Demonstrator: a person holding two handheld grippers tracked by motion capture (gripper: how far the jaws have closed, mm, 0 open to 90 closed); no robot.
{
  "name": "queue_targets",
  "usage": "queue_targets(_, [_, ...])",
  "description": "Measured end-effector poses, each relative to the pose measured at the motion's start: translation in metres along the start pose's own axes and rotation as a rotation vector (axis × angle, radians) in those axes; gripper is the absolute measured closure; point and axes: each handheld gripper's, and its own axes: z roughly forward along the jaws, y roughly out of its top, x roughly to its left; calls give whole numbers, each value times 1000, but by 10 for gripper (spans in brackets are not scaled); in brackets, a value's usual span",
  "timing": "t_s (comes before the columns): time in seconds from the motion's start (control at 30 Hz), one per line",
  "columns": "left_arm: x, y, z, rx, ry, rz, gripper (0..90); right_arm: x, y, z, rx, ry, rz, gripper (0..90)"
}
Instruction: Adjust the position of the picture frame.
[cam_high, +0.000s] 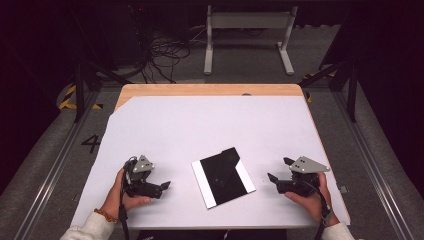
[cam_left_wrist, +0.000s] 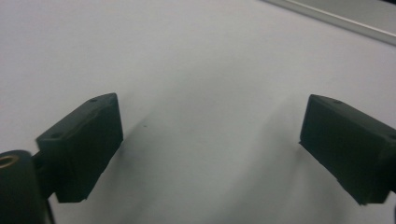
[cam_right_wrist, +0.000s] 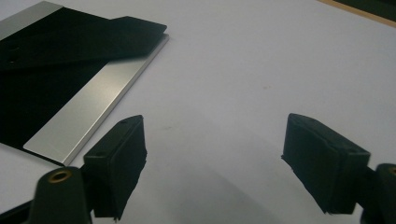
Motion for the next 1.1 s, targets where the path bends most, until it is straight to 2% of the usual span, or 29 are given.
queue_targets(0.03, [0,0,0,0,0,0,78,0,0,0,0,0,0,233])
queue_targets(0.07, [-4,0,-1,16,-5,30,78,0,0,0,0,1,-1,236])
queue_targets(0.1, [-6,0,-2,10,-5,42,82,1,0,-1,2,3,-6,237])
queue_targets(0.17, [-10,-1,-4,-4,-39,53,110,3,1,1,15,-3,-26,236])
queue_targets(0.23, [-14,-2,-6,-16,-54,64,132,3,2,3,20,0,-17,240])
queue_targets(0.3, [-18,-2,-8,-30,-88,71,155,3,2,5,14,17,-1,252])
queue_targets(0.4, [-26,-2,-7,-26,-117,80,225,5,3,10,29,44,9,263])
queue_targets(0.47, [-32,1,-4,-3,-119,112,316,8,4,13,42,61,5,286])
queue_targets(0.5, [-34,2,-3,0,-136,121,393,10,5,15,52,75,-8,325])
queue_targets(0.57, [-37,4,-3,6,-127,140,479,14,7,18,56,102,-24,397])
queue_targets(0.63, [-38,7,-4,-17,-156,149,602,17,7,19,60,123,-35,466])
queue_targets(0.67, [-39,8,-4,-16,-156,156,642,20,7,20,68,128,-42,514])
queue_targets(0.73, [-41,11,0,6,-170,193,735,24,8,21,91,152,-55,599])
queue_targets(0.9, [-46,23,14,13,-187,216,858,29,7,28,122,205,-70,779])
queue_targets(1.1, [-51,36,31,8,-201,203,872,34,10,29,124,247,-74,869])
